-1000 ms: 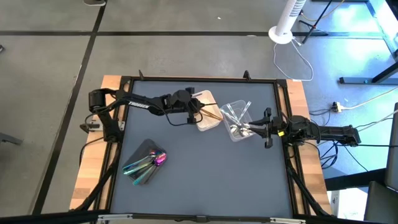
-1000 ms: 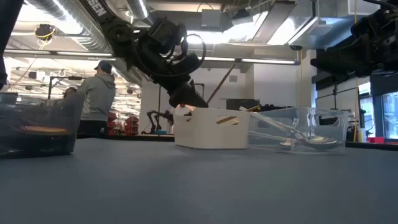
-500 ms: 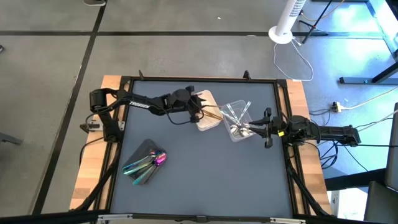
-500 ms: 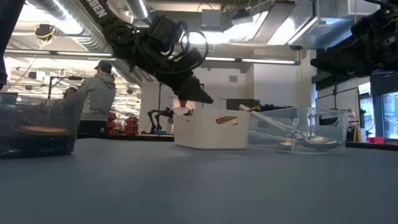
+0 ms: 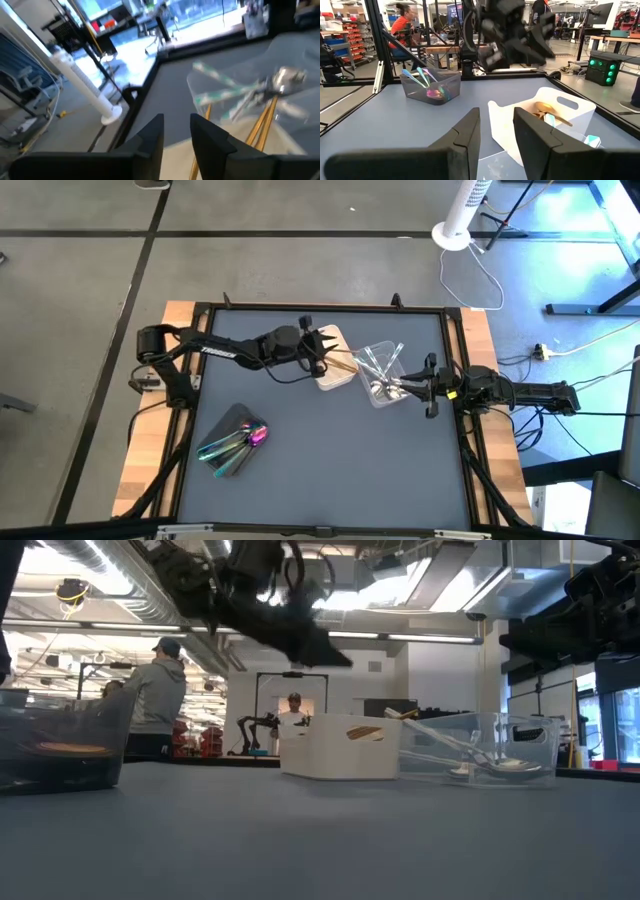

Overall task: Sort silverware by color (type)
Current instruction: Return to Home Position

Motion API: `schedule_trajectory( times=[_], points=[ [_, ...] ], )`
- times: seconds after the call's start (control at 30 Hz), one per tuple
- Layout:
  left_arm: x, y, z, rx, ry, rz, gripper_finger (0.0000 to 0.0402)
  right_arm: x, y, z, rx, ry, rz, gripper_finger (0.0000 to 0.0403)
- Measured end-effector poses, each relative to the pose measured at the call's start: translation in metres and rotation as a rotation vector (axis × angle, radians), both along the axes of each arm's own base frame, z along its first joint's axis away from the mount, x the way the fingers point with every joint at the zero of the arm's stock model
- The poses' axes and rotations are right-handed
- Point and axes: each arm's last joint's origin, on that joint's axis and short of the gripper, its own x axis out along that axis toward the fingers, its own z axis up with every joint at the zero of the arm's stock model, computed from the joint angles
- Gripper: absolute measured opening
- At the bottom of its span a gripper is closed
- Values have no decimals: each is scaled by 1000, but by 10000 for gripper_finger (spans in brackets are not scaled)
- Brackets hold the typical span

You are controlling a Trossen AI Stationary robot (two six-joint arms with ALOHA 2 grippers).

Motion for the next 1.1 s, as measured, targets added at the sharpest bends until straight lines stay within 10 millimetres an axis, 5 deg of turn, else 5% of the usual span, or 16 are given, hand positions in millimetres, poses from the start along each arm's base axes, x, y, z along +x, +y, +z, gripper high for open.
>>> schedule_trajectory(
  times=[0.3,0.67,1.1],
  points=[
    [-25,-25,64,26,-138,-58,9,0,0,0,-20,1,-1,111],
    [-97,-53,133,-24,-216,-99,1,0,0,0,-19,0,-1,111],
    [-196,-71,164,-156,-221,-70,0,0,0,0,-19,0,-1,111]
  ],
)
